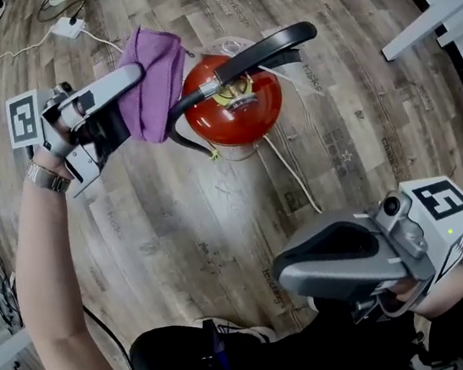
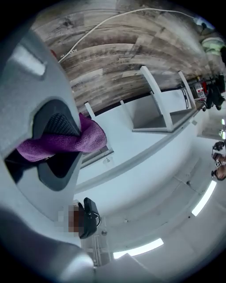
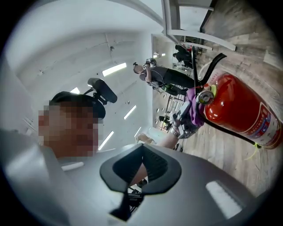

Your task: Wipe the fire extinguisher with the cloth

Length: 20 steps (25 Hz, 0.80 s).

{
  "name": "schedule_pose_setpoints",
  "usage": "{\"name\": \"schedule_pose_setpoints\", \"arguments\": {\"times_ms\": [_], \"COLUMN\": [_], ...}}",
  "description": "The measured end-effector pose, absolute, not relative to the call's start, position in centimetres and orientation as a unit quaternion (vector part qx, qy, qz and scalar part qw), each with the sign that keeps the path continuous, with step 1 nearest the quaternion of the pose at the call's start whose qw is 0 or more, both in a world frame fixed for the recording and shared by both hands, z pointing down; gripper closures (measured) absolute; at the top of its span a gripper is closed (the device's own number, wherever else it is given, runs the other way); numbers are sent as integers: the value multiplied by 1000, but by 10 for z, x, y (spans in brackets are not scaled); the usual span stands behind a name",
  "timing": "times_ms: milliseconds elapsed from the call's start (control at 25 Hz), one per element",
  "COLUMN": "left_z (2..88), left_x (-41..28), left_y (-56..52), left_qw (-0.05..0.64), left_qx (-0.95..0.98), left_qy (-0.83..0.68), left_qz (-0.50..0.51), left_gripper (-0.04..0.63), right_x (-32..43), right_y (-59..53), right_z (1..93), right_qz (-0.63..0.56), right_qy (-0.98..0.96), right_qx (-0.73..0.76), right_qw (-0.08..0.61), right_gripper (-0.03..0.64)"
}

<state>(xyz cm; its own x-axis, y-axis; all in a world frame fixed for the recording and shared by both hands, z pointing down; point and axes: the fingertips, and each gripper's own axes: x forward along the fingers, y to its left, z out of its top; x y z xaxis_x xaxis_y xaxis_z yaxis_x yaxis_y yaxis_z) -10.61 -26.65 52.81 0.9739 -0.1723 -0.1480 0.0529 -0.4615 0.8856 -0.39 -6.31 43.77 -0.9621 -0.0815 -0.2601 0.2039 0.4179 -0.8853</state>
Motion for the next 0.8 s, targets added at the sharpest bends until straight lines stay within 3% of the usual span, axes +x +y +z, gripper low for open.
{"name": "schedule_pose_setpoints", "arguments": {"times_ms": [200, 440, 680, 800], "left_z": [586, 665, 797, 873], "left_x": [-85, -75, -75, -89], "left_y": [-271, -276, -274, -269], "left_qw": [558, 561, 562, 542], "left_qx": [825, 823, 807, 792], "left_qy": [-23, -66, -181, -277], "left_qz": [-82, -58, -21, 56], "left_gripper": [514, 515, 515, 515], "right_x": [7, 17, 28, 34], "right_y": [-75, -89, -96, -96], "right_z": [443, 453, 454, 455], "right_qz": [-559, -581, -582, -583], "right_qy": [817, 801, 801, 800], "right_qx": [22, 3, -17, -24], "right_qw": [142, 141, 142, 141], "right_gripper": [620, 618, 618, 618]}}
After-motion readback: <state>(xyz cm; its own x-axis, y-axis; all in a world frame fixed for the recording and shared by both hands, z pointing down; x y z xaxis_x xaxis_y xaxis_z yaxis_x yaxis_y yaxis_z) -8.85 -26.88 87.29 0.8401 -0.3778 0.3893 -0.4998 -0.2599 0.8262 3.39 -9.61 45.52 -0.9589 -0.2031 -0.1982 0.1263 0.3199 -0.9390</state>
